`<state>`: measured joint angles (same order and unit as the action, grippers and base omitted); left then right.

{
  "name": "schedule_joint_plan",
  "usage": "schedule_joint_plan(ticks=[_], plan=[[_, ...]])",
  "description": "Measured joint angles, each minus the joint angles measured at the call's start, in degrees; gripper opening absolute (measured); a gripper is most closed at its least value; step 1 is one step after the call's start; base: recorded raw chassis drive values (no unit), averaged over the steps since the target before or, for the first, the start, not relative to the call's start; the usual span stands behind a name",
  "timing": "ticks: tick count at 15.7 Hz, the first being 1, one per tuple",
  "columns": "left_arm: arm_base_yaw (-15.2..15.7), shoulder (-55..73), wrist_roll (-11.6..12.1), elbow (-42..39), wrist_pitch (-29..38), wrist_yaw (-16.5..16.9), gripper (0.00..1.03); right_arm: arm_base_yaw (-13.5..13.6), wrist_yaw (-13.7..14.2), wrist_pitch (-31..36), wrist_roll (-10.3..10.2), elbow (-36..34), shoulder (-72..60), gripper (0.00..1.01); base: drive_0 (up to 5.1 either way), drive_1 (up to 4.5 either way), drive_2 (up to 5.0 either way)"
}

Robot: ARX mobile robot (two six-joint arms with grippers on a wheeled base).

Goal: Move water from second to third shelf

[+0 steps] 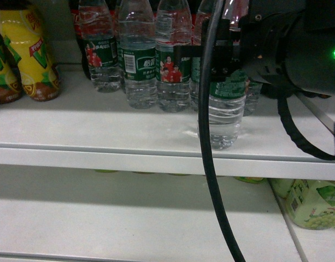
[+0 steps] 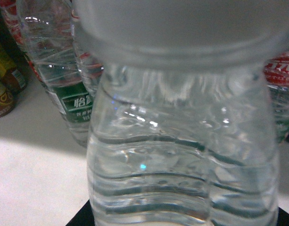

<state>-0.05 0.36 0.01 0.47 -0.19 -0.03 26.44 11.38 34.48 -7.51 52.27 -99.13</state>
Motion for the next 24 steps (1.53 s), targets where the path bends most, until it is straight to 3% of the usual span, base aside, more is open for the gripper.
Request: schedule_joint_plan(ticks=[5,8,11,15,18,24], plan=[[0.0,0.0,0.0,0.0,0.0,0.0,0.98,-4.07,-1.31,0.28,-0.52,-13.22,12.41,0.43,0.0,0.0,0.0],[0.0,0.0,0.0,0.0,0.0,0.0,0.98,-7.5,-4.2,-1.73,-0.39,-20.9,22.86,0.43,0.0,0.0,0.0],[0.0,0.0,-0.02,0.0,0.0,0.0,0.98,-10.88,-6.03,-8.37,-0.22,-27.04,34.82,0.43,0.0,0.0,0.0],[0.0,0.0,-0.02,0.0,0.0,0.0,0.98,-15.56,-7.17,-25.92,-0.48,-28.94,57.61,0.43,0.0,0.0,0.0],[0.0,0.0,0.0,0.0,0.0,0.0,0.98,-16.0,-6.47,-36.61,-1.07,-28.94,68.24,0.43,0.0,0.0,0.0],[0.0,0.0,-0.02,0.0,0.0,0.0,0.98,-13.9,-3.19,-38.91,-2.51,-28.89,70.66,0.43,0.0,0.0,0.0]])
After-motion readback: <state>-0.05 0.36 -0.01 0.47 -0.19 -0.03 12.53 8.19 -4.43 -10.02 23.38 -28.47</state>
